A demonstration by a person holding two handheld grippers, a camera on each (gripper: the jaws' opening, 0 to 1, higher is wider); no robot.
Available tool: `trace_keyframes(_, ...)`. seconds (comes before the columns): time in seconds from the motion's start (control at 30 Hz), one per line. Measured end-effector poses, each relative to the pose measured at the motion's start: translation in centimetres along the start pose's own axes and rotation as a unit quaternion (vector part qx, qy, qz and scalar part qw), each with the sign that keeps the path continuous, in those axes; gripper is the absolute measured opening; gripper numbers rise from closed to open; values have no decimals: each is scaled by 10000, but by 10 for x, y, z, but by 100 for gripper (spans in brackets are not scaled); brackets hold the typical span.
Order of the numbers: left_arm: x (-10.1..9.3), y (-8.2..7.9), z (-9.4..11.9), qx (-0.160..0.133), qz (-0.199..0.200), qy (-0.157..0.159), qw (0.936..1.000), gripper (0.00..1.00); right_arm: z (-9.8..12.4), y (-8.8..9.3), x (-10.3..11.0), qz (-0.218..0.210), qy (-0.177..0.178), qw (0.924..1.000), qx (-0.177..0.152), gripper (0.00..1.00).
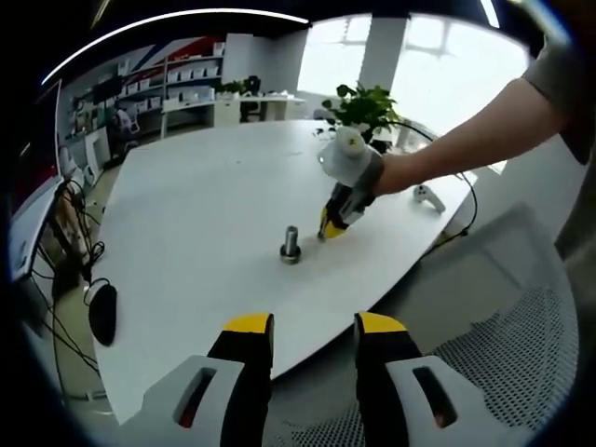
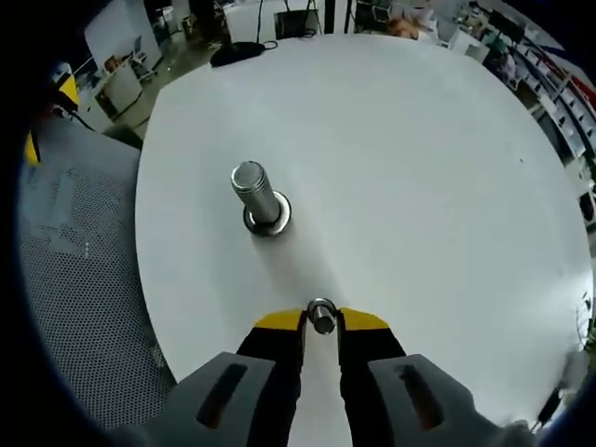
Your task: Place the washer onto the threaded stud by aligning its center hole with the stud, sliding it down to the base, and recovering from edge contact or off-axis alignment until the washer reaches the visible bottom stop.
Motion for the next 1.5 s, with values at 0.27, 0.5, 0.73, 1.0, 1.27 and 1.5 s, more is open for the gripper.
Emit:
trace_keyframes(0.27,1,-1,1,-49,14,-38,10000,34,19,2,6,-457,77,9976,-521,18)
trace_keyframes(0.5,0,1,0,31,-16,-13,10000,34,49,15,19,-792,166,9912,-1052,19)
trace_keyframes(0.73,1,1,0,20,21,-36,10000,34,100,31,30,-1546,254,9699,-1862,22)
trace_keyframes(1.0,2,2,1,29,24,-88,10000,34,156,48,50,-2162,184,9352,-2799,25)
trace_keyframes(1.27,-1,2,1,13,-1,-23,10000,34,176,67,76,-2510,389,9158,-3113,28)
trace_keyframes(1.5,0,-4,4,-232,10,-24,9997,34,185,78,87,-2595,572,9101,-3179,27)
Point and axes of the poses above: the point that each gripper's makers call its tool centre point, and the gripper's own axes: z roughly backward along the fingers, x roughly to its left, y roughly out of its underside, the point moved 5 cm from there along z, roughly backward along the fingers, and after that the axes turned 1 degree about -y, right-handed, at the moved point
